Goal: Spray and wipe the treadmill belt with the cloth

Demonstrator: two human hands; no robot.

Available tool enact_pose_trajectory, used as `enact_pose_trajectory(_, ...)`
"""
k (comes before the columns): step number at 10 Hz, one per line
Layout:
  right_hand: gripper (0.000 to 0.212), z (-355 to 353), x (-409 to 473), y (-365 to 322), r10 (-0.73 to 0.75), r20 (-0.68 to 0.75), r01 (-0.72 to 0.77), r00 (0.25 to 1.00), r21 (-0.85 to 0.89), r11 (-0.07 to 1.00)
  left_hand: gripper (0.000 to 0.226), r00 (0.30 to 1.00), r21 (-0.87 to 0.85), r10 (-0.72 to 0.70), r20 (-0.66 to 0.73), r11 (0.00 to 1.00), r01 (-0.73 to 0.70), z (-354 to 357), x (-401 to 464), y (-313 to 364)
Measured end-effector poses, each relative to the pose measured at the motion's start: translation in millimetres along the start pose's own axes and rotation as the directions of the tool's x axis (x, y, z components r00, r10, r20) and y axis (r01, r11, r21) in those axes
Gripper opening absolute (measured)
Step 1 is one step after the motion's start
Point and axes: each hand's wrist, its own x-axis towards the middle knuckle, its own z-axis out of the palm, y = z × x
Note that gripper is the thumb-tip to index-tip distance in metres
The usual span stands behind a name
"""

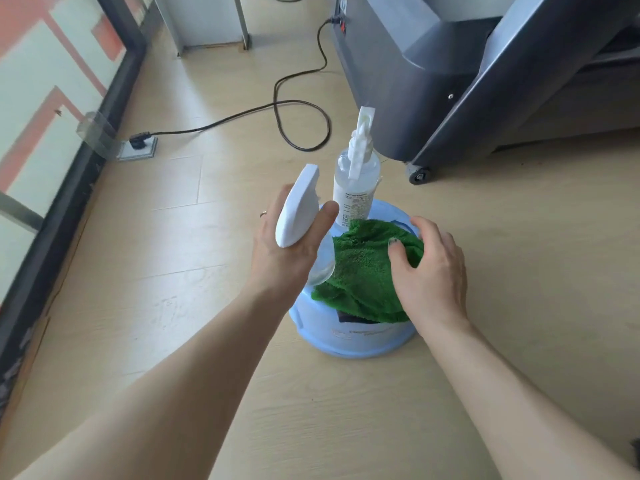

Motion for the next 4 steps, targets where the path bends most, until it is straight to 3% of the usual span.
enact_pose_trajectory(2, 0.045, 1.2, -3.2, 2.6, -0.147, -0.018, 0.145, 0.989, -0.092, 0.985, 0.035, 0.985, 0.0, -0.175, -0.004, 0.985, 0.175, 5.6, -1.0, -15.1)
enact_pose_trajectory(3, 0.045, -2.7, -1.6, -3.3, -0.166, -0.041, 0.164, 0.985, -0.059, 0.985, 0.049, 0.985, 0.018, -0.161, 0.059, 0.987, 0.16, 1.1, -4.4, -12.2)
enact_pose_trajectory(4, 0.043, -37.9, 2.8, -28.1, -0.139, -0.148, 0.16, 0.979, 0.139, 0.977, 0.089, 0.962, 0.068, -0.208, 0.179, 0.978, 0.199, -20.7, 0.8, -9.8)
